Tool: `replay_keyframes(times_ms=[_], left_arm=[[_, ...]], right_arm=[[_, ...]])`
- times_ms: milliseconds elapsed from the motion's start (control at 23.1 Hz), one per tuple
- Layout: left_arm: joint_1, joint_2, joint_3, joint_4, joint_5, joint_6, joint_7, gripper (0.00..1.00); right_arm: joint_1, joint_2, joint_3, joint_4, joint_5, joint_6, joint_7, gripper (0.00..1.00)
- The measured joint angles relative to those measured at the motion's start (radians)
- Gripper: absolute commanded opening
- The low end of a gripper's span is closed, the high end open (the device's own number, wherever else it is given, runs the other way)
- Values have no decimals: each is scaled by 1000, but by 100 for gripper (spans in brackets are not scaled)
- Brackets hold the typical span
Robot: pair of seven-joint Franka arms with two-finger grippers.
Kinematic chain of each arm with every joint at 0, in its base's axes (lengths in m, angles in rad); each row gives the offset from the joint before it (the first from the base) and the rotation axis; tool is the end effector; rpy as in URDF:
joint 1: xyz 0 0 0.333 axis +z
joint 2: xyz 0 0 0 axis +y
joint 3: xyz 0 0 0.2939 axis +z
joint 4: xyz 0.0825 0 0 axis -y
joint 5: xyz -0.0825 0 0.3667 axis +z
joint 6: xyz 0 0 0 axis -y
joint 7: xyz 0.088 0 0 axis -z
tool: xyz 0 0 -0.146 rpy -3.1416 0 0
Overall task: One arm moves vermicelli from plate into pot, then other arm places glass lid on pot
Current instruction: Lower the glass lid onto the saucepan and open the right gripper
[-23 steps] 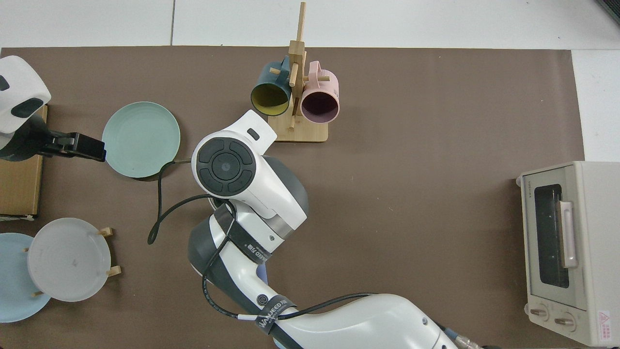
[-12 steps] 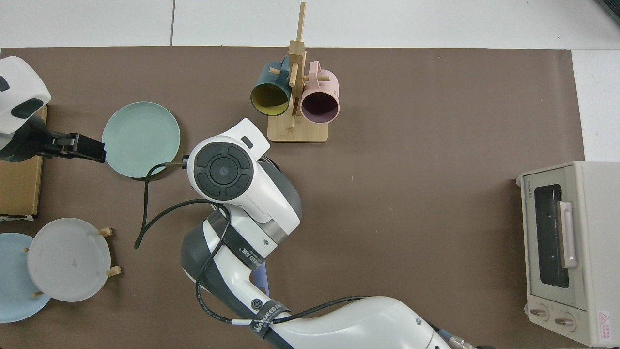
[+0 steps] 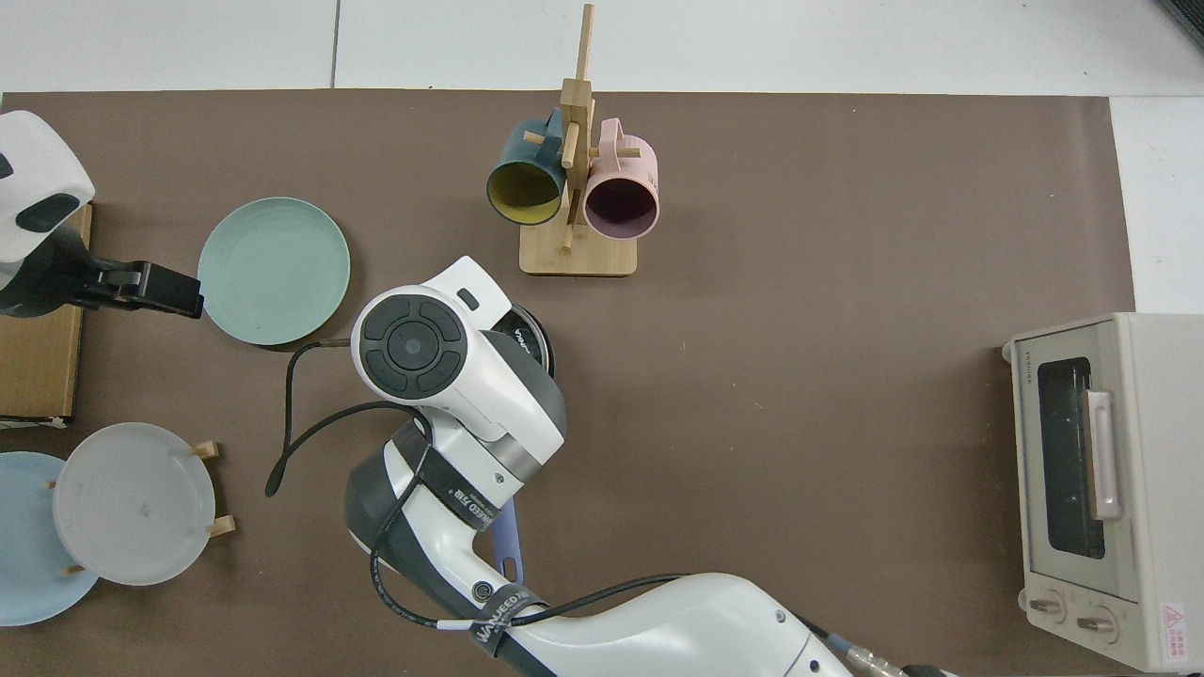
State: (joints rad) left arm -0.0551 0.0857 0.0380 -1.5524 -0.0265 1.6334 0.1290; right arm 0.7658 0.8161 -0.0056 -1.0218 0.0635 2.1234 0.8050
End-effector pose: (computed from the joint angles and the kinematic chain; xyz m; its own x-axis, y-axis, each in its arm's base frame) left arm 0.5659 -0.0141 0.5301 0.9896 -0.1440 -0.0016 -0.1440 -0.9893 0.0236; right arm 0.5549 0.5363 0.3419 0.9844 -0.0861 0.1534 -0.0470 -0.9691 -0.2420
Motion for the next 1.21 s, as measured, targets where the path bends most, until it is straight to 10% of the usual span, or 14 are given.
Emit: replay_keyframes(times_ms=[1211], left_arm=[[0,-6,1,0,0,-29,0,100]], right_arm=[[-32,-25,-9,13,0,-11,0,0]])
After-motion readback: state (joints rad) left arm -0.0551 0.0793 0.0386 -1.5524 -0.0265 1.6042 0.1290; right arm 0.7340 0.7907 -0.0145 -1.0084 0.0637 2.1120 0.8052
